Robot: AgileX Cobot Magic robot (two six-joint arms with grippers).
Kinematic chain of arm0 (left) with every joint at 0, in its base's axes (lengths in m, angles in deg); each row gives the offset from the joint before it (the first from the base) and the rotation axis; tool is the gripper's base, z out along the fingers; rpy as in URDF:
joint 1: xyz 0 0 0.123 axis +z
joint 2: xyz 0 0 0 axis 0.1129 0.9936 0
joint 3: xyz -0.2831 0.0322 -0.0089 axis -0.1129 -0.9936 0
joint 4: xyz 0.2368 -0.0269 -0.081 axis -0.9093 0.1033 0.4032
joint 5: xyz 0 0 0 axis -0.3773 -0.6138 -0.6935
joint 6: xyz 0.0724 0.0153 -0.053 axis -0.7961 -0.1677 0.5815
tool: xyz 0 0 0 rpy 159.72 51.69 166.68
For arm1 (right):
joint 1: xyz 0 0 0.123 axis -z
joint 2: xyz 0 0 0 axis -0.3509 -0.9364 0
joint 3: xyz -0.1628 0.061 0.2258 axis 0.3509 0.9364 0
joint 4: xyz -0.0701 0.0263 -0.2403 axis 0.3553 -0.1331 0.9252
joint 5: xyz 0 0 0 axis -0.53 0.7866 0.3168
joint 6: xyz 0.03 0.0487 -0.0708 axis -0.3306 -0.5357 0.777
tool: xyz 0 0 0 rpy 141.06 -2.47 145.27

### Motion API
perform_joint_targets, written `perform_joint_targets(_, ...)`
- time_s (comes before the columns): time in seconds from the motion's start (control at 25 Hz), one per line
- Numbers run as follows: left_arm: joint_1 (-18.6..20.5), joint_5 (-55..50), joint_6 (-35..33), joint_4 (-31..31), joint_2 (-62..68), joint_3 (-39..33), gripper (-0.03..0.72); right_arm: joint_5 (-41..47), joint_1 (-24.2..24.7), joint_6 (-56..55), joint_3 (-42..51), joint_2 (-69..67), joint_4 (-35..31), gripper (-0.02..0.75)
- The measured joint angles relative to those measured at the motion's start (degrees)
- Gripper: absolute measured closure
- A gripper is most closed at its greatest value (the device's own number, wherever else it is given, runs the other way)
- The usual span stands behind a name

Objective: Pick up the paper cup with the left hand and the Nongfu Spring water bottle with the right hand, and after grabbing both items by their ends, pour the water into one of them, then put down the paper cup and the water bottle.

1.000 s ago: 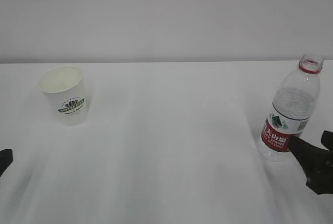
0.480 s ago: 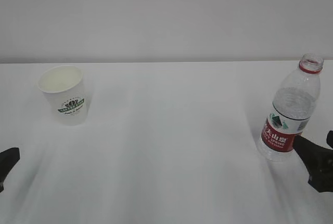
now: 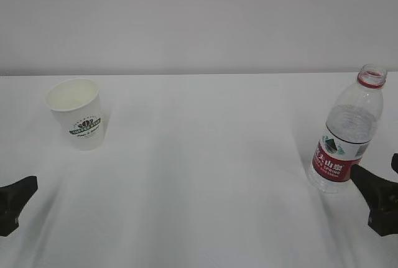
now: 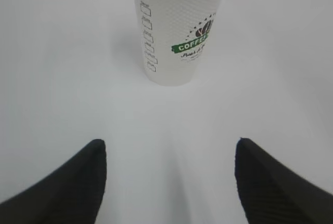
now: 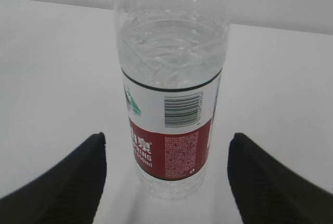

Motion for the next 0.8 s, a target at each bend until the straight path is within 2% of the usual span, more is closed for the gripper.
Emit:
perform_joint_targets(0.24,0.0,0.1,0.0,-0.1,0.5,0.1,0.126,-0.1,0.0,1.5,0.0,0.0,-0.1,0.181)
perform_joint_targets(0.52,0.0,0.2,0.0,-0.1,0.5,0.1,0.031,-0.1,0.0,1.6,0.0,0.0,-0.4,0.113)
perform_joint_targets(0.8,0.0,0.5,0.3,-0.1,0.5,0.1,0.016,-0.4,0.0,-0.2,0.0,-2.3,-0.5,0.094)
